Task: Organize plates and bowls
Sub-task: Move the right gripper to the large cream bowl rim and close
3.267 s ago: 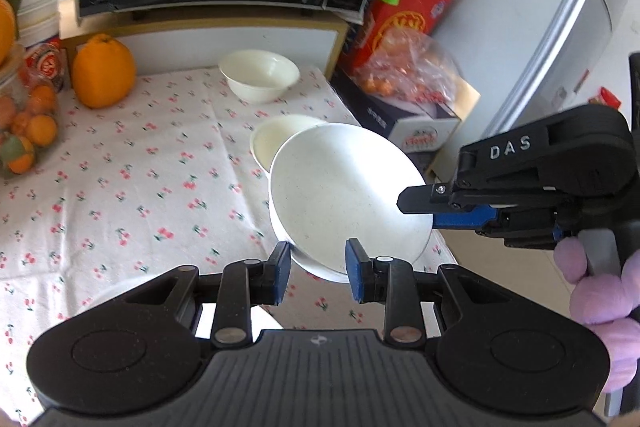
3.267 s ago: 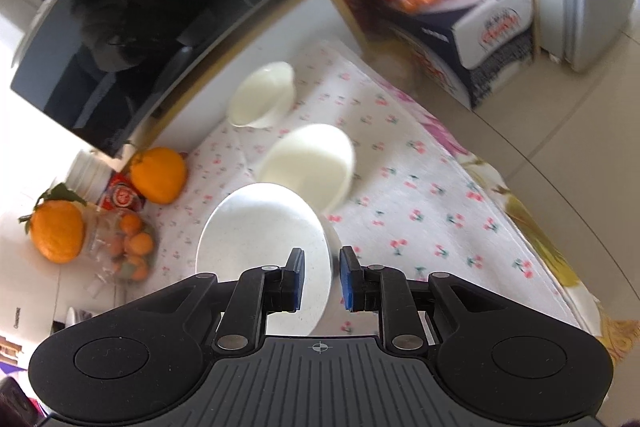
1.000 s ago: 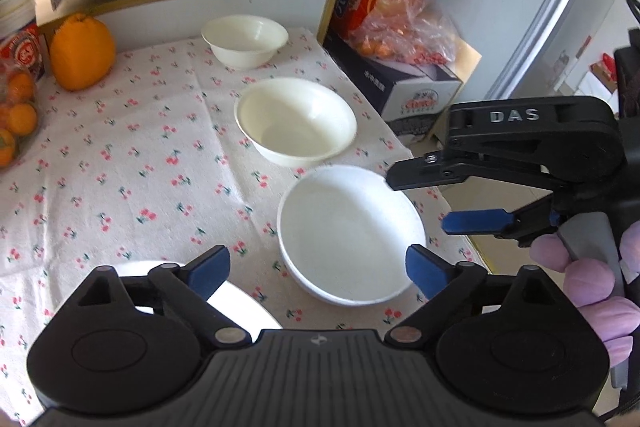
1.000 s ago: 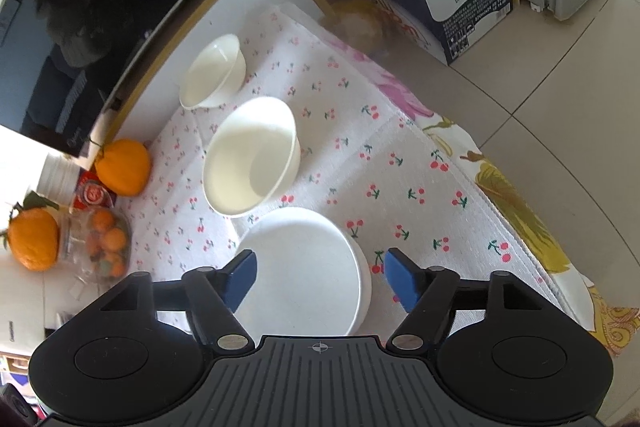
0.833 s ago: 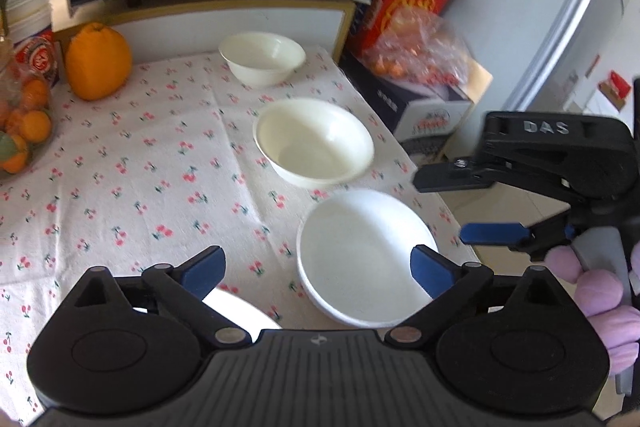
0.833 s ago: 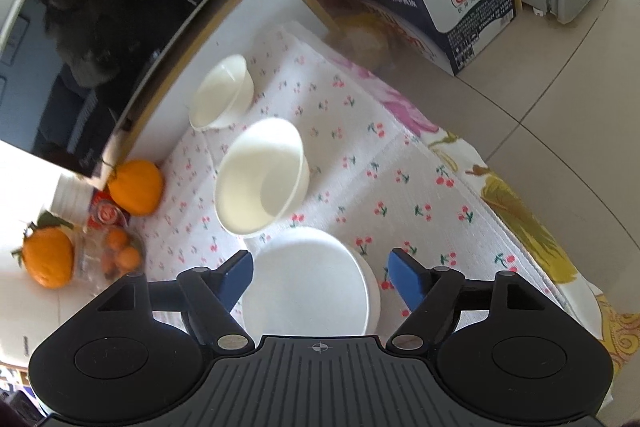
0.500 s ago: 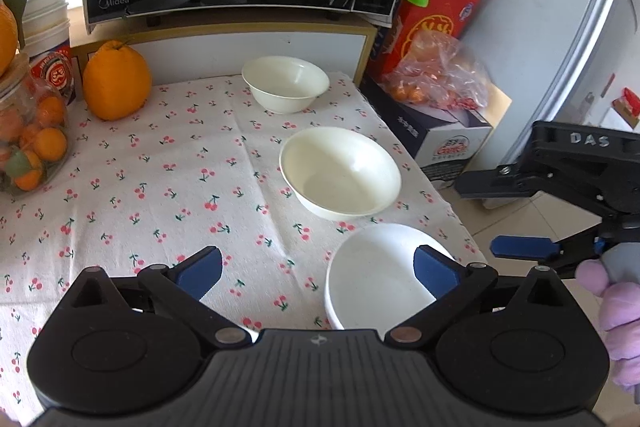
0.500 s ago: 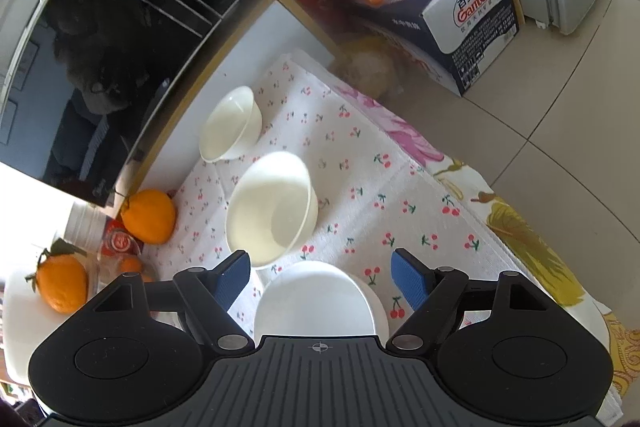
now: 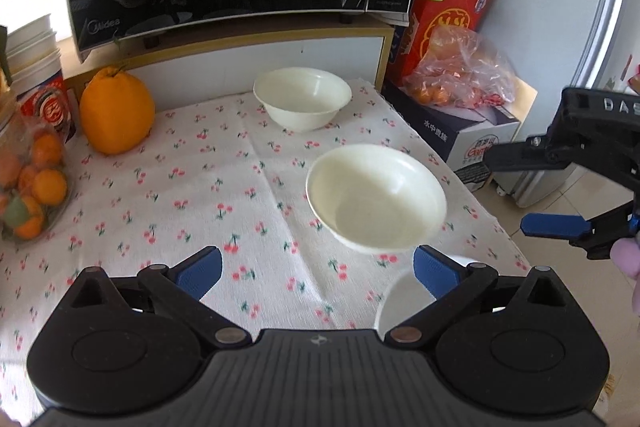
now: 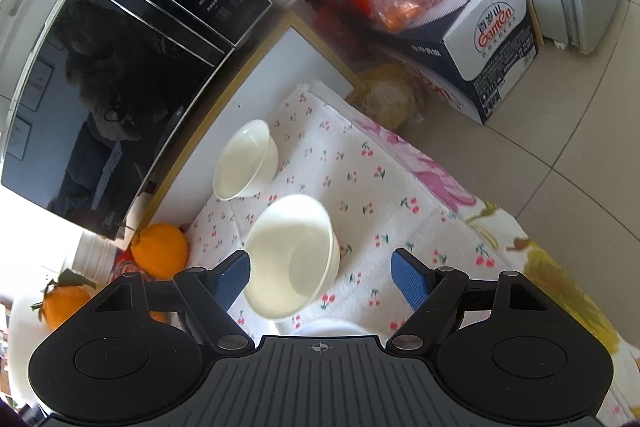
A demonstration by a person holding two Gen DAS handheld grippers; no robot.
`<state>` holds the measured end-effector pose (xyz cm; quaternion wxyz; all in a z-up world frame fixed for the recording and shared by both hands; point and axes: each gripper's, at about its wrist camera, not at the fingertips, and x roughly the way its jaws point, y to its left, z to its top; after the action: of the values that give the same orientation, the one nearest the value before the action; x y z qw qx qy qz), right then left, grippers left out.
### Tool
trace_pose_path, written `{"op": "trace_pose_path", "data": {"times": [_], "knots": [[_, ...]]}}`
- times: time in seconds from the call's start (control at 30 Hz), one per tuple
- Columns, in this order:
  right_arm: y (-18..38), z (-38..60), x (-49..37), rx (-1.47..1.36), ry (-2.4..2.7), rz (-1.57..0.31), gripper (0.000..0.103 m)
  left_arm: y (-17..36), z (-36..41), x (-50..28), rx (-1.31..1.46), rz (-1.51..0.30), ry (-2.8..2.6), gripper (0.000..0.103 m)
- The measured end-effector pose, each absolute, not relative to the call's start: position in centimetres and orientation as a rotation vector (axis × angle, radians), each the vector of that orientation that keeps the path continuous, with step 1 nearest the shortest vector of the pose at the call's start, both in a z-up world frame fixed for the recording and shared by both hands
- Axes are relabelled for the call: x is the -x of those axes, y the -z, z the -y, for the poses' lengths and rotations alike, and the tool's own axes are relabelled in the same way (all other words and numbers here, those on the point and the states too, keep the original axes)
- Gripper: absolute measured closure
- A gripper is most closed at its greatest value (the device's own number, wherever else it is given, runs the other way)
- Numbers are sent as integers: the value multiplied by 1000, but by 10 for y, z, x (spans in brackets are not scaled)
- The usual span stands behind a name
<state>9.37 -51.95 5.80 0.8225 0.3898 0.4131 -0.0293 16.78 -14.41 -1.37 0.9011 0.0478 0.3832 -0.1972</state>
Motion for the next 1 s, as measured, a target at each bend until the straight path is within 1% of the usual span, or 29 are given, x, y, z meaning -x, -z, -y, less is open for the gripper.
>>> {"op": "trace_pose_path", "data": {"times": [0.23,0.47,0.57,0.7,0.8,0.87,0.9,0.97,1.0], "knots": [[-39,522,-108,-833,65,-890,24,21,136,-189,-180,-743,477,1],[-30,516,-117,-841,45,-882,24,23,131,-192,-372,-666,623,1],[-28,511,-121,-836,50,-875,24,29,134,-191,-440,-650,655,2],[-23,503,-127,-833,49,-881,25,36,137,-197,-421,-668,682,6],[-20,498,-130,-816,62,-886,33,40,138,-201,-382,-685,708,9],[-18,497,-131,-816,71,-885,44,43,139,-203,-374,-690,722,11],[-18,496,-131,-815,76,-885,47,44,140,-204,-371,-694,733,14],[-16,496,-132,-812,80,-886,61,46,142,-204,-363,-701,757,18],[-15,495,-133,-811,79,-888,65,46,142,-205,-358,-704,769,20]]}}
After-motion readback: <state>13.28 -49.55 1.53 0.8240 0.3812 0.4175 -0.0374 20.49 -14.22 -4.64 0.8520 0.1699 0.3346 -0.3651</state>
